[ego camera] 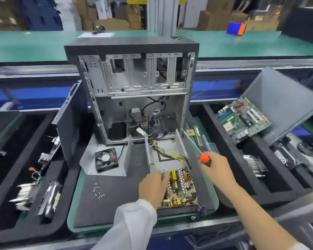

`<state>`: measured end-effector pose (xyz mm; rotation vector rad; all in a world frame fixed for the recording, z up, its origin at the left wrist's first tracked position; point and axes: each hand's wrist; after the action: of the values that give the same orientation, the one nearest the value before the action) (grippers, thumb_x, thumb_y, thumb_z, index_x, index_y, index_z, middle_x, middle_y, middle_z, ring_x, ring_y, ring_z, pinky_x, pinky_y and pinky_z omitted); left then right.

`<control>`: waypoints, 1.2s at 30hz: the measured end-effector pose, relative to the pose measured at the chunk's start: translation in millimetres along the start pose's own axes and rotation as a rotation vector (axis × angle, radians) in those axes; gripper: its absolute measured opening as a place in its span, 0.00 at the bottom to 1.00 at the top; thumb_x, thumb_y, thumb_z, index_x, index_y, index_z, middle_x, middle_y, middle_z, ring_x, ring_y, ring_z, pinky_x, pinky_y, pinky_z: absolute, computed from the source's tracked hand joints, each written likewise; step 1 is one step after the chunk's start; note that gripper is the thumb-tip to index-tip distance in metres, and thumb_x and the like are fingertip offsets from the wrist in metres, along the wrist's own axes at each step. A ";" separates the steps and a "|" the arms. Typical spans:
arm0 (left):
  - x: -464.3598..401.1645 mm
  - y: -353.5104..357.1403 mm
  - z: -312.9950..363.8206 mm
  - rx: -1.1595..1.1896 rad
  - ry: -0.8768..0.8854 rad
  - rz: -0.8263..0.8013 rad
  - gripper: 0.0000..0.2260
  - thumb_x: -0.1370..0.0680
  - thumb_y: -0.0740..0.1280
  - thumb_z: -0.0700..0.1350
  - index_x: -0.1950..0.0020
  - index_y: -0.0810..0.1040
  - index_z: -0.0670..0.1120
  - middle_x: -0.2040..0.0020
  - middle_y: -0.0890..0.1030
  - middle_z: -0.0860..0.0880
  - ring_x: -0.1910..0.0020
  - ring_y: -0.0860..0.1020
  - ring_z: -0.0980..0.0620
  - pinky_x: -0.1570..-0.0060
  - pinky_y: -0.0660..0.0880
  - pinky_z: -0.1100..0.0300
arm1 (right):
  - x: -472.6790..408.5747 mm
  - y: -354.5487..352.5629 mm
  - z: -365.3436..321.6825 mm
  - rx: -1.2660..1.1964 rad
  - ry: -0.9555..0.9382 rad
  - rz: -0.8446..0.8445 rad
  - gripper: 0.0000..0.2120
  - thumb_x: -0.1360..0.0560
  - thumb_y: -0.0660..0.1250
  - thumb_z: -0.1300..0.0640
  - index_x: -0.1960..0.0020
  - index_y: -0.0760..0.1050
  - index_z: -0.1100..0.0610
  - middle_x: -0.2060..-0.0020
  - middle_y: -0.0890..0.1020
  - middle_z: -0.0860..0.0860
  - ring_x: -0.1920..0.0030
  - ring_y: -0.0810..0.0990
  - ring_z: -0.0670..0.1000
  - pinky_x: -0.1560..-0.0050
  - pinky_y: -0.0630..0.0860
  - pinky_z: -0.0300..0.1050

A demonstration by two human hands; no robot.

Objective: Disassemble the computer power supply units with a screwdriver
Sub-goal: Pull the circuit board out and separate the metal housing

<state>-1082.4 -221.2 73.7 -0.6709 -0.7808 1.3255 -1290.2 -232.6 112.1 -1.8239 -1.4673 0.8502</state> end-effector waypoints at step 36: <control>-70.3 -70.4 19.3 -0.215 0.101 0.261 0.13 0.20 0.61 0.57 0.51 0.70 0.47 0.53 0.73 0.51 0.55 0.75 0.49 0.61 0.69 0.55 | -67.5 14.5 -70.5 -0.742 -0.117 0.119 0.15 0.27 0.70 0.65 0.53 0.79 0.44 0.62 0.85 0.44 0.61 0.84 0.47 0.57 0.79 0.40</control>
<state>-1062.1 -300.4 133.7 -1.0319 -0.7789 1.4415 -1236.4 -307.2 147.9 -2.4393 -1.9336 0.4925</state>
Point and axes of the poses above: each hand's wrist, its own x-axis away from the middle knuckle, its own y-axis out of the palm, z = x × y
